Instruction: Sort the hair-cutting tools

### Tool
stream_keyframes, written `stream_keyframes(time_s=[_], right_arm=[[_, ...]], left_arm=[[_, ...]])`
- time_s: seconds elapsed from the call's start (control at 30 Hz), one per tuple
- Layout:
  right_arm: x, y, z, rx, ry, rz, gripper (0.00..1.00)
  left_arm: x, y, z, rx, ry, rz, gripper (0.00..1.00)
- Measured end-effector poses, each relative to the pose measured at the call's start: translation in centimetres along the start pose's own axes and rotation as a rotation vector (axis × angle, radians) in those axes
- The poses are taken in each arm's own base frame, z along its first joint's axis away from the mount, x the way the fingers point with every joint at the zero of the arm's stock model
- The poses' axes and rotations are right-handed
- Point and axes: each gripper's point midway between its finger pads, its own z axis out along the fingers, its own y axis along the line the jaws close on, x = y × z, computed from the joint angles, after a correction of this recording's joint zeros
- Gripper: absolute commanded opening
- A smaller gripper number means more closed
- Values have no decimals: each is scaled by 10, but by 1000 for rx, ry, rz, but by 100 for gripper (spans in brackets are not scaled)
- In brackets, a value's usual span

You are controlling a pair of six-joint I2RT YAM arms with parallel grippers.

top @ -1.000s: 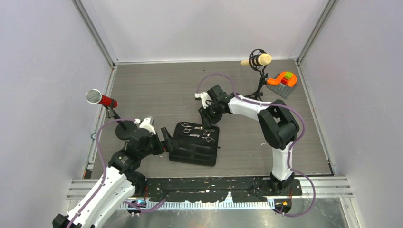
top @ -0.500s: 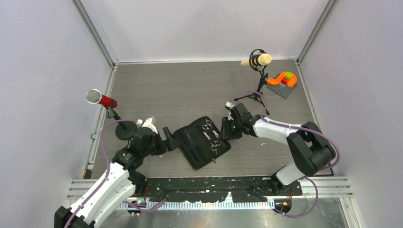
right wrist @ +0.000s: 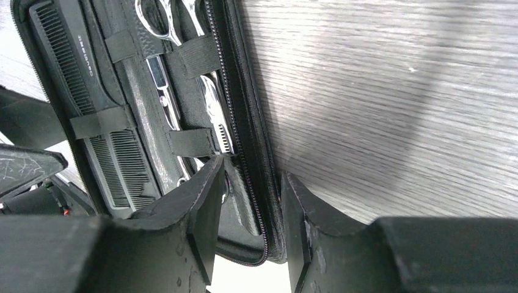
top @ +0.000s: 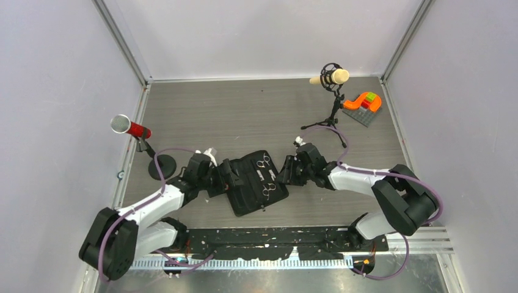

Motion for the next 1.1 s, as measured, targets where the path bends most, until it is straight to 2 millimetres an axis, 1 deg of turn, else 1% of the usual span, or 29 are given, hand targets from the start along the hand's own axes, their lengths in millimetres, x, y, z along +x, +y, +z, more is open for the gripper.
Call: stream_keyframes(time_s=[0.1,0.2,0.3,0.4,0.53,0.6,0.67,0.77,0.87,1.0,1.1], right_arm=[[1,4,2,-10,0,-4,5],[3,8,4,-20,1,-6,5],[5,13,8,-31,7,-14,5],[4,17,10,-38,10,-23,5],[4,22,14,-50,13,-29,6],[4,23,15,-57,15,-30,8],[4,25,17,-68,17,-31,9],[3,28,19,-81,18,-31,14],[3,29,19,-88,19,-31,19],[3,27,17,-90,15,-31,33],[4,22,12,-82,13,-27,41]], left_arm=[[-4,-8,7,33,7,-12,87],[-6,-20,8,83,8,-30,87],[-10,-42,2,166,-14,-18,87],[-13,-68,-6,239,-25,18,87],[-19,-100,-12,319,-28,63,87],[-21,-114,-9,348,-15,75,87],[-20,-122,-2,360,11,78,85],[-18,-129,14,362,60,71,83],[-15,-130,29,362,104,59,83],[-9,-127,41,364,145,23,83],[-6,-125,48,366,165,8,83]])
